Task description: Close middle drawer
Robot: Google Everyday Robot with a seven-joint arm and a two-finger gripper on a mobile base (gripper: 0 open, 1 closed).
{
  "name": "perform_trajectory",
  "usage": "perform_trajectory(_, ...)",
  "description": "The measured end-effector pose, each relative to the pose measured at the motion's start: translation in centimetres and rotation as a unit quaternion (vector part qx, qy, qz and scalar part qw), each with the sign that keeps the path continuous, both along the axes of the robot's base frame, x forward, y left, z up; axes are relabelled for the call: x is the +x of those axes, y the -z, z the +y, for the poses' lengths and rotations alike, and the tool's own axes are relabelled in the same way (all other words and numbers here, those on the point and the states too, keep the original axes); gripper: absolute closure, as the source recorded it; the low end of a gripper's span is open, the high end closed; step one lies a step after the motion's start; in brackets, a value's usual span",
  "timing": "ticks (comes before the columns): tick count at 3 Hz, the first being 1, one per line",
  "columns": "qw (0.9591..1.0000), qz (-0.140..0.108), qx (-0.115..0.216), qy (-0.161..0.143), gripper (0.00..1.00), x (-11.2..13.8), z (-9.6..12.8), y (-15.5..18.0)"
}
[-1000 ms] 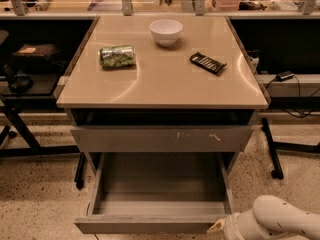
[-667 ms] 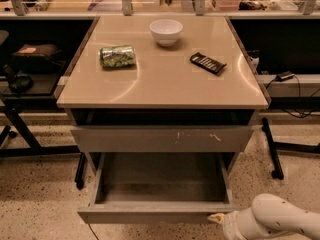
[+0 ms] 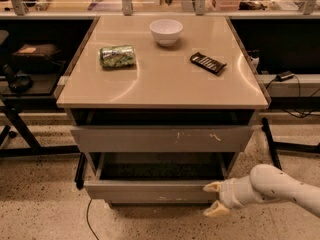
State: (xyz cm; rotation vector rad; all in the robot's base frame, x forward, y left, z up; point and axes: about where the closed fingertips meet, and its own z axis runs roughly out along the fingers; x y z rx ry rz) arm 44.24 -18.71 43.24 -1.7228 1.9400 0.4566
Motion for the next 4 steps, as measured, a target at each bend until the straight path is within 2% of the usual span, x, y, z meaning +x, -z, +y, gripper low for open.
perform_trajectory(1, 1.0000, -0.008, -0.001, 0.005, 0.39, 1.0, -0.3, -0.4)
perform_trajectory(2, 1.0000, -0.008, -0.001, 0.005, 0.16, 1.0, -0.3, -0.4)
perform_trajectory(3, 0.9998, -0.007, -0.014, -0.015, 0.00, 4.2, 1.7, 1.2)
perform_trajectory(4, 0.9998, -0.007, -0.014, -0.015, 0.00, 4.2, 1.7, 1.2)
